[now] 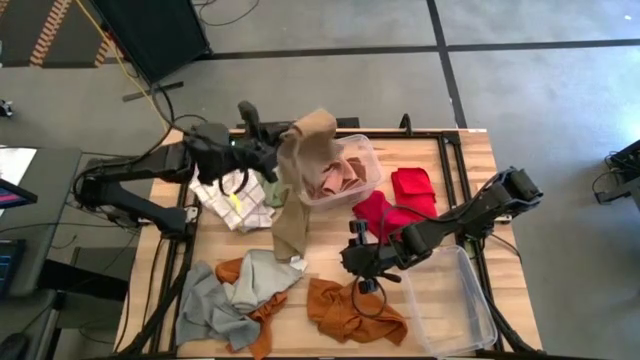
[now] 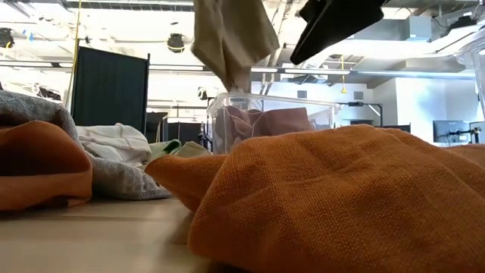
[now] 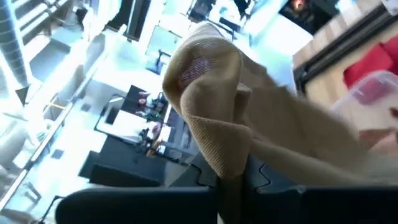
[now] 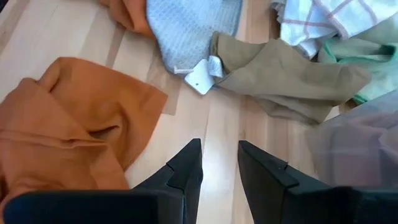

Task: Sort towels by color in basket
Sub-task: Put the left light brown towel into the top transparent bin

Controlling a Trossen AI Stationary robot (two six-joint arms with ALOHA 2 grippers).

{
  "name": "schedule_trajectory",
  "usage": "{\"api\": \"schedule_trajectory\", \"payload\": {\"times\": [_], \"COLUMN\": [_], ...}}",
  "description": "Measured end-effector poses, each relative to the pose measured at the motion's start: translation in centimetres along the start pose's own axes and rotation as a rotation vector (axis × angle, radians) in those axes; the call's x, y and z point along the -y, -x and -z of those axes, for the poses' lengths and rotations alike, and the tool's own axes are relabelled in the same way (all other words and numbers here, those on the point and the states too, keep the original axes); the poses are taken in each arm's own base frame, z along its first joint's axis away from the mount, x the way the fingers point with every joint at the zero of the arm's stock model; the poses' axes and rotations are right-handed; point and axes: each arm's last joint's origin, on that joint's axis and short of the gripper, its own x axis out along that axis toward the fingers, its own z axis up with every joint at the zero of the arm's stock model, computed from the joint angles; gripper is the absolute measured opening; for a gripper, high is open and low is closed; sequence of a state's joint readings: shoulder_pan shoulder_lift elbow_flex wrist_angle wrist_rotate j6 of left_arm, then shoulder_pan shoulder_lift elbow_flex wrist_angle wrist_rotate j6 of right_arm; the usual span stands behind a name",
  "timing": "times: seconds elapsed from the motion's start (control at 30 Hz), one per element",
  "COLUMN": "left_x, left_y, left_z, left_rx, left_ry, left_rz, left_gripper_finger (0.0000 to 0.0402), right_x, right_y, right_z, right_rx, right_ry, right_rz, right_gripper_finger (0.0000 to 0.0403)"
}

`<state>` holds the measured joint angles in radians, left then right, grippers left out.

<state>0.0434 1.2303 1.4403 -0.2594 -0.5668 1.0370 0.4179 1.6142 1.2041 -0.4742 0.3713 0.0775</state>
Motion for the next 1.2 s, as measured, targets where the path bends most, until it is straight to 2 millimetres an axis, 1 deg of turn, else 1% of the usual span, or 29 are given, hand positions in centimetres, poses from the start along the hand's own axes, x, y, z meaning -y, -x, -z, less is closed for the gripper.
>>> {"api": "schedule_trajectory", "payload": {"times": [0.1,0.2,0.33,0.47,0.7,0.87,1.0,1.1,1.2], "left_x": [-0.4,-0.2,0.8,1.8,4.2,6.4,8.5,9.7,10.2], "left_y": [-0.6,-1.8,-3.6,-5.2,-8.3,-10.7,-12.5,-13.3,-13.5], "left_z": [0.7,1.2,1.8,2.0,3.1,4.6,6.1,7.0,7.6], "left_rx": [0.041,0.051,0.055,0.045,0.028,-0.007,-0.088,-0.141,-0.163], "left_ry": [0.027,0.064,0.082,0.076,0.125,0.182,0.178,0.165,0.167], "left_rz": [0.022,0.044,0.114,0.142,0.263,0.389,0.483,0.535,0.578], "left_gripper_finger": [0.0005,0.0005,0.0005,0.0004,0.0004,0.0005,0.0006,0.0006,0.0007], "right_x": [-0.3,-0.5,-1.0,-1.6,-3.1,-4.3,-5.1,-5.7,-6.0], "right_y": [0.2,0.3,0.5,0.7,1.5,2.0,2.6,2.9,3.1], "right_z": [0.1,0.3,0.4,0.6,1.3,1.6,2.0,2.3,2.5], "right_rx": [-0.007,-0.017,-0.026,-0.031,-0.056,-0.059,-0.058,-0.059,-0.062], "right_ry": [-0.013,-0.037,-0.068,-0.092,-0.12,-0.139,-0.144,-0.15,-0.151], "right_rz": [0.015,0.016,0.009,0.023,0.023,0.014,0.038,0.051,0.056], "right_gripper_finger": [0.0134,0.0134,0.0134,0.0134,0.0134,0.0134,0.0134,0.0134,0.0134]}}
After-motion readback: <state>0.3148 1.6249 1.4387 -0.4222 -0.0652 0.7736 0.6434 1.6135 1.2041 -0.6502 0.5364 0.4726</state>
